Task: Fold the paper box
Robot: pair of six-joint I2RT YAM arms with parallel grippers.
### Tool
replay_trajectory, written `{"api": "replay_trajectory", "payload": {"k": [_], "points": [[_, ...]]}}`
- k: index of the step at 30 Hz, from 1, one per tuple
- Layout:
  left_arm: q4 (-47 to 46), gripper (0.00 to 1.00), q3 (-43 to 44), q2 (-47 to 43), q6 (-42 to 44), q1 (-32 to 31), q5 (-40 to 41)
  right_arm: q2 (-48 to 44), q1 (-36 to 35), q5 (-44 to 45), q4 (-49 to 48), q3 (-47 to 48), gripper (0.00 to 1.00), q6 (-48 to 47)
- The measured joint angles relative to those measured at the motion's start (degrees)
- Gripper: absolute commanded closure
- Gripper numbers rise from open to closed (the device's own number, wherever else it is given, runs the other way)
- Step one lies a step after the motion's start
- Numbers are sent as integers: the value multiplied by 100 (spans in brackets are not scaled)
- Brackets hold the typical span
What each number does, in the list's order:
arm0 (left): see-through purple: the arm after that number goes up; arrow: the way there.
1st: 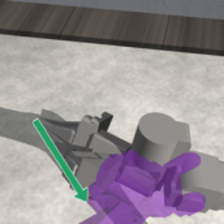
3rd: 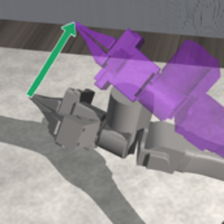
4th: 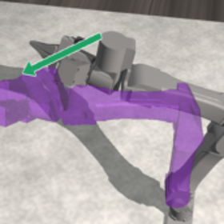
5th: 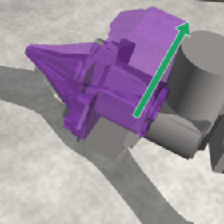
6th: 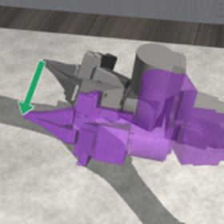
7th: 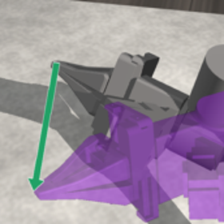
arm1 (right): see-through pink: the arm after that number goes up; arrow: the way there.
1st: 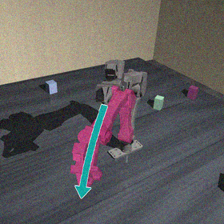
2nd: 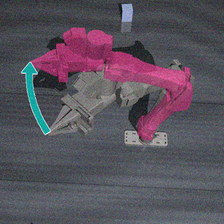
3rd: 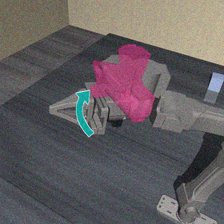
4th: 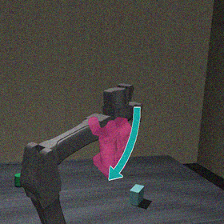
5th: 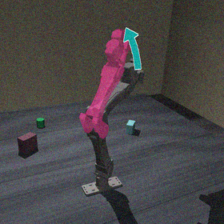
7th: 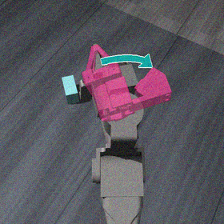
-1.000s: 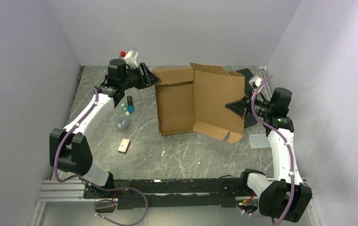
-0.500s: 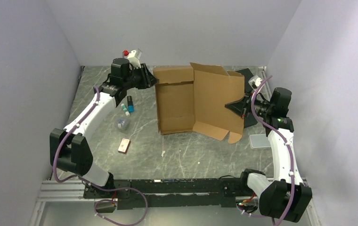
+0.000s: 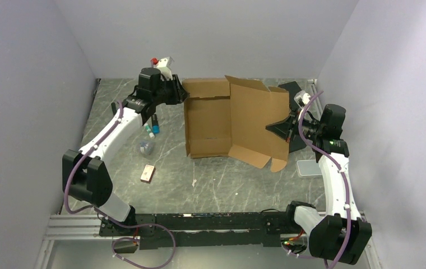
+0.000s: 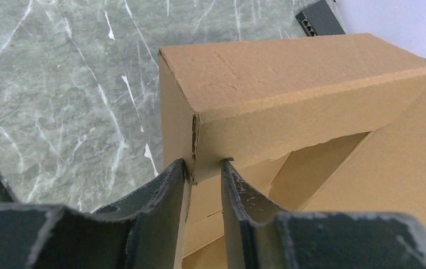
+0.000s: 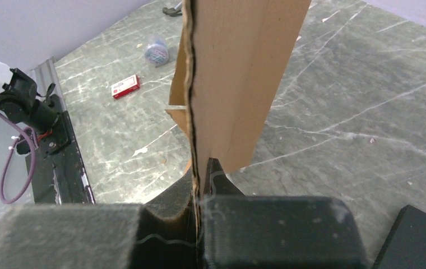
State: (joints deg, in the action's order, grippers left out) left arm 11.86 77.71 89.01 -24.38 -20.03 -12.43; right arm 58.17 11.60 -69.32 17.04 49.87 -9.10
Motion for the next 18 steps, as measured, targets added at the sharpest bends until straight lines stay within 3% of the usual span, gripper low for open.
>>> {"api": "replay_trajectory", "payload": {"k": [6, 11, 18], "points": [[-83, 66, 4, 52, 92, -9, 133, 0, -20, -31, 13, 0, 100, -42], [-219, 82, 33, 210, 140, -9, 168, 0, -37, -44, 22, 0, 100, -50], [-356, 86, 33, 275, 227, -4, 181, 0, -42, -76, 52, 0, 100, -59]]}}
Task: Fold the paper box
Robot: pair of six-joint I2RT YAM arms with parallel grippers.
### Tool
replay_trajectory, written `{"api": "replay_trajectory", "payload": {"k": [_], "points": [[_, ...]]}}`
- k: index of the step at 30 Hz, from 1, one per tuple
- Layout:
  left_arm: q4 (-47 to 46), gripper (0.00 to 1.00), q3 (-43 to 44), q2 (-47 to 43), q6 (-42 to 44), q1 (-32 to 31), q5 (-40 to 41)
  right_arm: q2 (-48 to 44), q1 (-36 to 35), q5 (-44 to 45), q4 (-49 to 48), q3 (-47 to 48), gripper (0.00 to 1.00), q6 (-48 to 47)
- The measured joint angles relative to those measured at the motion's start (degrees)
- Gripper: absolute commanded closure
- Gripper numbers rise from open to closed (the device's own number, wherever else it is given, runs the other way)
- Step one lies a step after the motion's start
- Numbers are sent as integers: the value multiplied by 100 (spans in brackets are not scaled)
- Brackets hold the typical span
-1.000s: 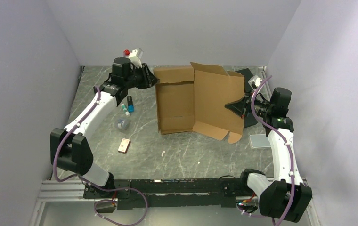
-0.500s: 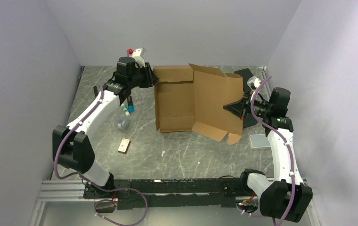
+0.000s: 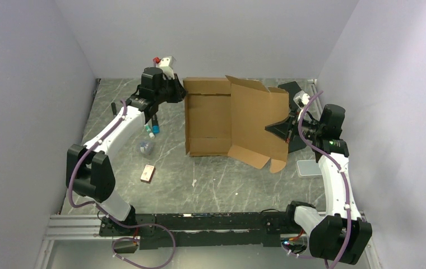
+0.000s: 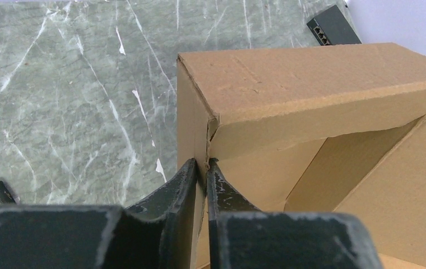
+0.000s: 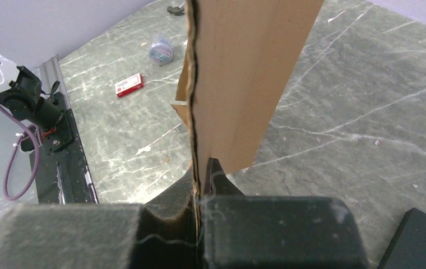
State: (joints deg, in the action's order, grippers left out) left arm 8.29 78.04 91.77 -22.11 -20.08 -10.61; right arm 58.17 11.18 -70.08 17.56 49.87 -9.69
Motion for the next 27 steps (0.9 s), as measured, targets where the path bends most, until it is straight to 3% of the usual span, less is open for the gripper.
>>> {"api": "replay_trajectory", "payload": {"k": [5, 16, 19, 27], "points": [[-33, 100, 7, 24, 48, 0, 50, 0, -9, -33, 11, 0, 100, -22], [-55, 100, 74, 118, 42, -11, 157, 0, -125, -46, 55, 0, 100, -85], [-15, 94, 105, 120, 37, -44, 243, 0, -203, -46, 68, 0, 100, -116], [22, 93, 398, 216, 15, -192, 492, -11, -337, -33, 175, 0, 100, -293]]}}
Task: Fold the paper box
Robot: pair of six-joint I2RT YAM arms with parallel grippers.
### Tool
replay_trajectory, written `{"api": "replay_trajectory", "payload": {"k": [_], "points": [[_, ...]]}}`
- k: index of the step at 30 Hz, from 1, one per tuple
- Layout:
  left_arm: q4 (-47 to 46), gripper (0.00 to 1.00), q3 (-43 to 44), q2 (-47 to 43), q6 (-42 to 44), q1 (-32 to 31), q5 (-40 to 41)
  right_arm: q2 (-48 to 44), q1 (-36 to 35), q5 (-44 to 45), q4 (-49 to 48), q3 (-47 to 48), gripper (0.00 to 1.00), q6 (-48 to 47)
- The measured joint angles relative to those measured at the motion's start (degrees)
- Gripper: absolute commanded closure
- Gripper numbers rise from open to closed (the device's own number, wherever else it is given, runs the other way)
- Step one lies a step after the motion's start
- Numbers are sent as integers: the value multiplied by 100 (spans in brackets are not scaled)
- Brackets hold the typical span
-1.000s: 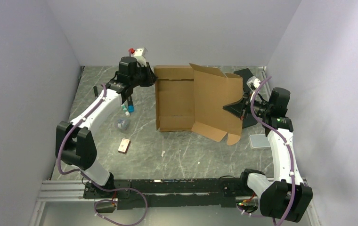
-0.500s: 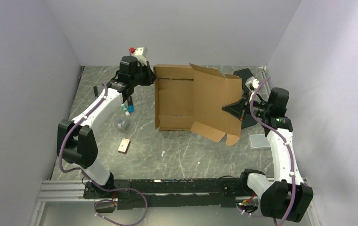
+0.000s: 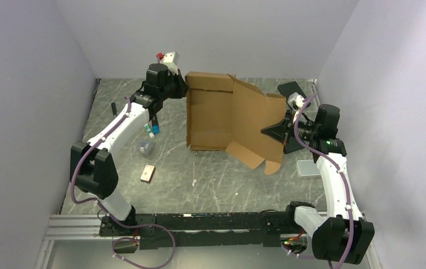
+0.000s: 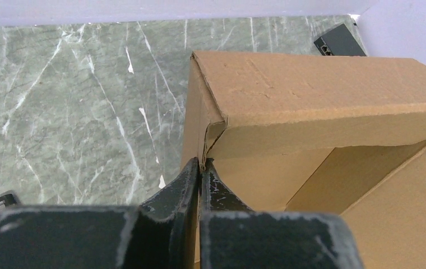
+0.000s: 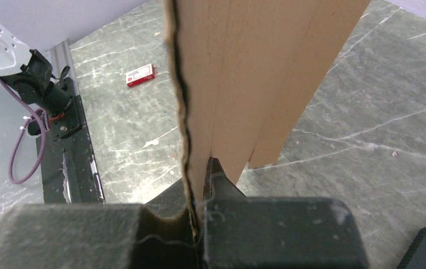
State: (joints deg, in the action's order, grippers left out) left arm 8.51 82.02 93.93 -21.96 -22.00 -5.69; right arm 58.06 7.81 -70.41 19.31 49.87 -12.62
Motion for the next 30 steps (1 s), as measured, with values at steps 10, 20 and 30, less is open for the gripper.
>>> {"api": "replay_trajectory", "payload": {"k": [10, 20, 30], "points": [[44, 100, 96, 85, 15, -70, 232, -13, -4, 105, 61, 2, 92, -111], [-85, 100, 70, 35, 334, -387, 595, -157, -44, 310, 203, 98, 58, -260], [-101, 100, -66, -153, 551, -509, 713, -195, -35, 811, 479, 378, 24, -518]]}}
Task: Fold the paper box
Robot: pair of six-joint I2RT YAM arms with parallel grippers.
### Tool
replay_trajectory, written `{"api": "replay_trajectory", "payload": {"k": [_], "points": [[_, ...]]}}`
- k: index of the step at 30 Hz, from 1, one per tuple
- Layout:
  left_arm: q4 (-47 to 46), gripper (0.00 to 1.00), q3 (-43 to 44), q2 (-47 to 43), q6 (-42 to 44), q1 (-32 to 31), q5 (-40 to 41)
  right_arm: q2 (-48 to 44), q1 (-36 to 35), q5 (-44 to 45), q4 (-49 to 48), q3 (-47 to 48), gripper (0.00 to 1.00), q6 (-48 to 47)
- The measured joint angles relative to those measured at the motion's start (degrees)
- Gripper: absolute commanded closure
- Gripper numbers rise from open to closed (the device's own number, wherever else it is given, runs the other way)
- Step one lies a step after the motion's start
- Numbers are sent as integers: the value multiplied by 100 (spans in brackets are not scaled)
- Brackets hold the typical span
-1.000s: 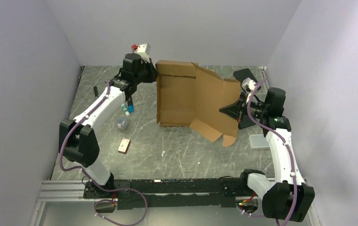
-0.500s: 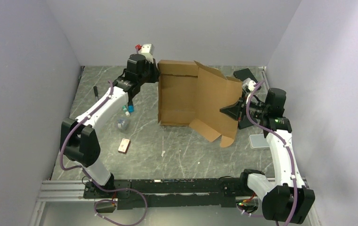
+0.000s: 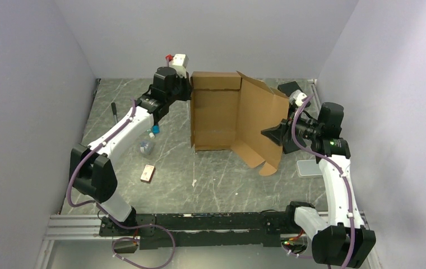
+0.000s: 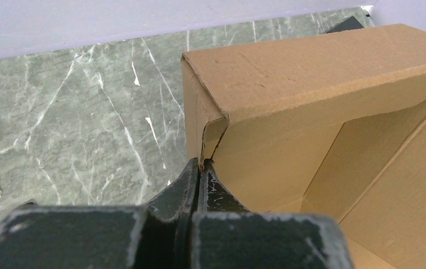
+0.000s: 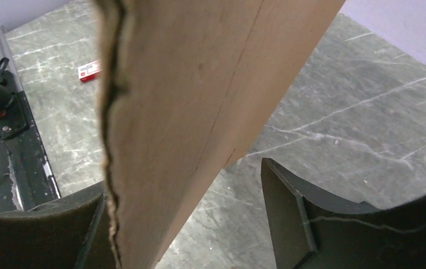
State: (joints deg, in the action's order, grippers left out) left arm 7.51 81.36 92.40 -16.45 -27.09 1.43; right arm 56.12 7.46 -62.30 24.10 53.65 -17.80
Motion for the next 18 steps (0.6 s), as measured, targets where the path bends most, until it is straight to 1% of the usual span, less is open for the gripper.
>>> {"api": "replay_trajectory", "payload": {"k": [6, 8, 10, 18], "points": [[-9, 100, 0, -2, 31, 0, 17, -33, 7, 262, 142, 98, 7, -140], [-17, 100, 0, -2, 31, 0, 22, -68, 22, 382, 219, 153, 3, -201], [-20, 100, 0, -2, 31, 0, 35, -120, 35, 487, 264, 201, 1, -260], [-35, 100, 0, -2, 74, -2, 52, -223, 76, 826, 645, 765, 0, -673]]}}
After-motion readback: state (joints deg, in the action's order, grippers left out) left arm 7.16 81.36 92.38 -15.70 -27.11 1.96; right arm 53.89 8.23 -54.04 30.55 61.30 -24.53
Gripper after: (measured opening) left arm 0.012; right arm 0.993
